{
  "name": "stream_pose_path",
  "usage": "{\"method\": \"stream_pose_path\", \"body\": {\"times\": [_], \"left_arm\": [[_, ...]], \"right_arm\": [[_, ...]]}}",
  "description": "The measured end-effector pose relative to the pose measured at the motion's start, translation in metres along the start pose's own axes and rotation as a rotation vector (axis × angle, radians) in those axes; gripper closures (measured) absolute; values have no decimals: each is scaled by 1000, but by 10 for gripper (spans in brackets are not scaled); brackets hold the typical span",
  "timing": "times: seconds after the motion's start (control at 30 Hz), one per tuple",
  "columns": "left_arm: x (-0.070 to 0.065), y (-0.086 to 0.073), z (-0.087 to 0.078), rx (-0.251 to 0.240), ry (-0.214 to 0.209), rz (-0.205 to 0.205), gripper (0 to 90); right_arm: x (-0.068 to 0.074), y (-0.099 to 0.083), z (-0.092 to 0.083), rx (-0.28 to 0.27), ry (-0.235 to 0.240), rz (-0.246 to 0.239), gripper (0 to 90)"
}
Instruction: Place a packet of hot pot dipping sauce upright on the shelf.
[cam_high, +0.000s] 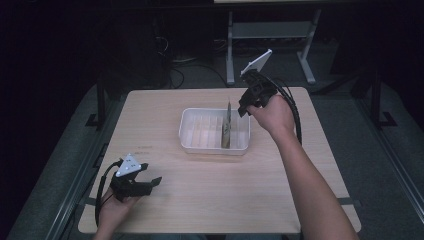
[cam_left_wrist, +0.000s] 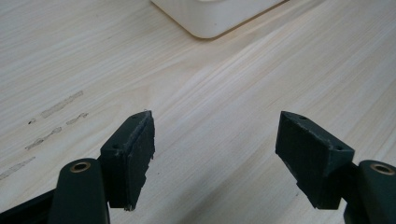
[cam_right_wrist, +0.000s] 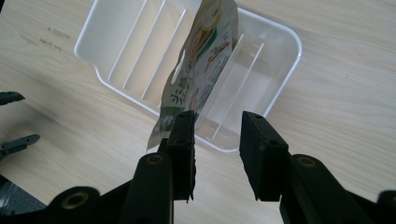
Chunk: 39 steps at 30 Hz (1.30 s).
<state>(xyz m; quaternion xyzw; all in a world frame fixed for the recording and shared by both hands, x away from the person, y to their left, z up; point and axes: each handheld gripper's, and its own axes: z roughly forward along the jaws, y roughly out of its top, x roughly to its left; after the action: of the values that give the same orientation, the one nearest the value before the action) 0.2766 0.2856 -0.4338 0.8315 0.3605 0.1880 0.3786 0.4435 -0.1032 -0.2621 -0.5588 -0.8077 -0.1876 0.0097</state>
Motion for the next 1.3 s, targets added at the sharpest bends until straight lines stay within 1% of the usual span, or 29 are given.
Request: {"method": "stream_pose_path", "body": {"times": [0.27,0.33,0.43,0.63,0.73,1.0,1.03,1.1,1.13,1.17,1.2,1.3], "left_arm": [[0,0,0,-1,-2,-2,277],[0,0,0,-4,-7,-7,277],[-1,0,0,-2,-7,-6,277],[-1,0,0,-1,-7,-6,277],[-1,0,0,3,-8,-3,277],[-3,1,0,1,-3,2,277],[-3,1,-1,0,-2,2,277],[-3,1,-1,-3,2,5,277],[-3,1,-1,-5,4,7,277],[-3,1,-1,-5,4,7,277],[-4,1,-1,-5,4,7,277],[-4,1,-1,-2,5,11,277]], "right_arm": [[-5,-10,0,6,11,-12,626],[-5,-14,3,12,13,-34,621],[-5,-17,4,16,14,-44,619],[-7,-25,5,5,21,-48,600],[-12,-32,5,-3,33,-46,584],[-24,-45,7,-12,34,-39,570],[-27,-49,9,-11,33,-34,571],[-28,-51,10,-11,34,-31,571],[-32,-55,13,-2,25,-35,568],[-32,-55,13,-2,25,-35,568],[-36,-59,16,4,18,-36,568],[-40,-64,18,7,27,-33,568]]}}
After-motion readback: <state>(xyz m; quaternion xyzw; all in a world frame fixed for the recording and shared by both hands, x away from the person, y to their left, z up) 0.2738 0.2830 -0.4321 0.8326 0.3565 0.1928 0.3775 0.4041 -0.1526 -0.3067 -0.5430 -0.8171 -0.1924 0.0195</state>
